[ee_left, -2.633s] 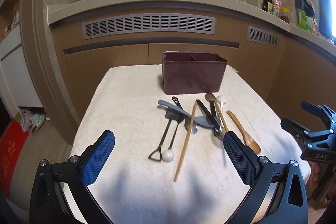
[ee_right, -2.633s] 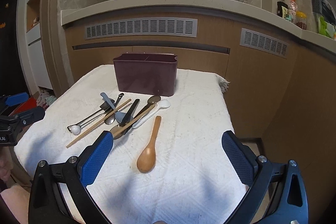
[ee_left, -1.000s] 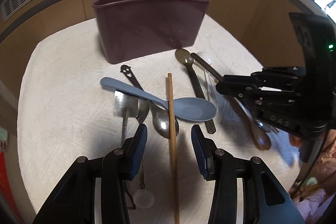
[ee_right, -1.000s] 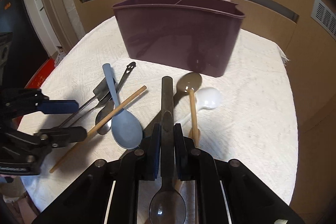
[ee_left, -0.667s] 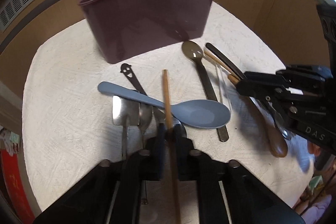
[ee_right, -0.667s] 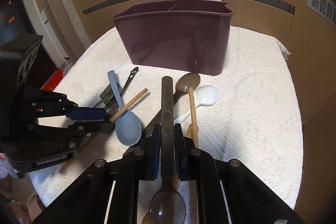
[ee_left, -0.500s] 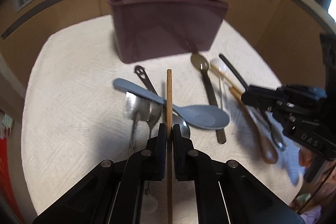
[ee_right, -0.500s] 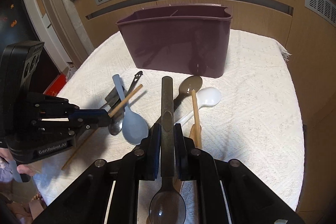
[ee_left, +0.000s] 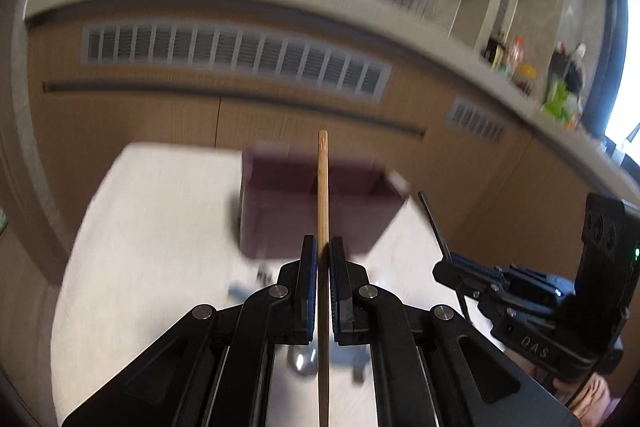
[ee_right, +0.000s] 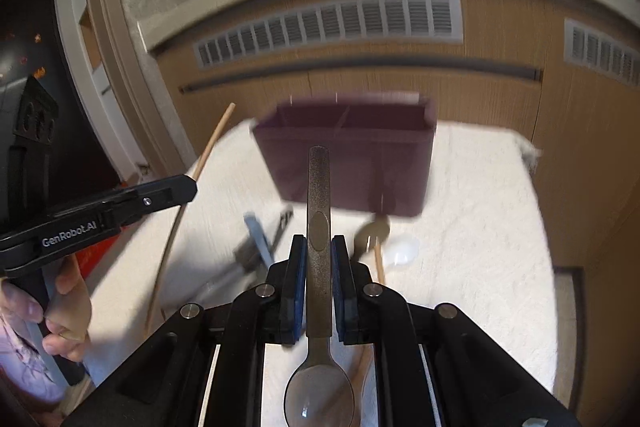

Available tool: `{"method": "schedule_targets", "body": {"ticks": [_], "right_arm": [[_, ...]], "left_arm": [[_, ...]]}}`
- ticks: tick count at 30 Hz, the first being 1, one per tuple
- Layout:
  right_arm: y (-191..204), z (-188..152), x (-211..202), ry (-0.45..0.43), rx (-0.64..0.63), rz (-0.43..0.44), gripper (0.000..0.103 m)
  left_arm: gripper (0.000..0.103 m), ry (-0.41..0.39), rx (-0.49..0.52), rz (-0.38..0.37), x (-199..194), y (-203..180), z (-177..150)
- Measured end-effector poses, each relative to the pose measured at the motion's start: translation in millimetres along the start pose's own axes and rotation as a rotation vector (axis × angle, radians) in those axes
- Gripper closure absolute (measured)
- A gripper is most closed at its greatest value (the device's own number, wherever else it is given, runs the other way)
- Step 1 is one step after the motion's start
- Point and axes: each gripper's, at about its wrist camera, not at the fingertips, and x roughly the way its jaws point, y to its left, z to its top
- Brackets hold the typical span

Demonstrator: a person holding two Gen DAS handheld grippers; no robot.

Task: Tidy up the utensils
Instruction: 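Lift the chopstick and spatula and drop them into the maroon caddy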

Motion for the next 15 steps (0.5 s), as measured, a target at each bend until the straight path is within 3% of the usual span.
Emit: {"method": "schedule_targets", "body": {"ticks": [4,7,10,15], "right_arm": [[5.8,60.2,-30.9,-0.238,-0.063,-0.051,0.093],[3.7,98.9,-41.8,-0.384,-0.075,-0.070,0.093],[-4.2,128.0,-33.0,-0.451,-0.060,-0.049,0.093],[-15.7,146.1,4.2,-0.437,-0.065,-0.053,0.093]], "left_arm": [[0.097,-0.251,0.048,0.004,-14.1,-14.1,61.4],[0.097,-0.399,0.036,0.028,-13.6,-13.2,86.4],[0.097,-0.459,0.027,0.049,-1.9,-7.9,97.5],[0.097,-0.442,0.043,0.071,32.9,3.2,106.7]]}}
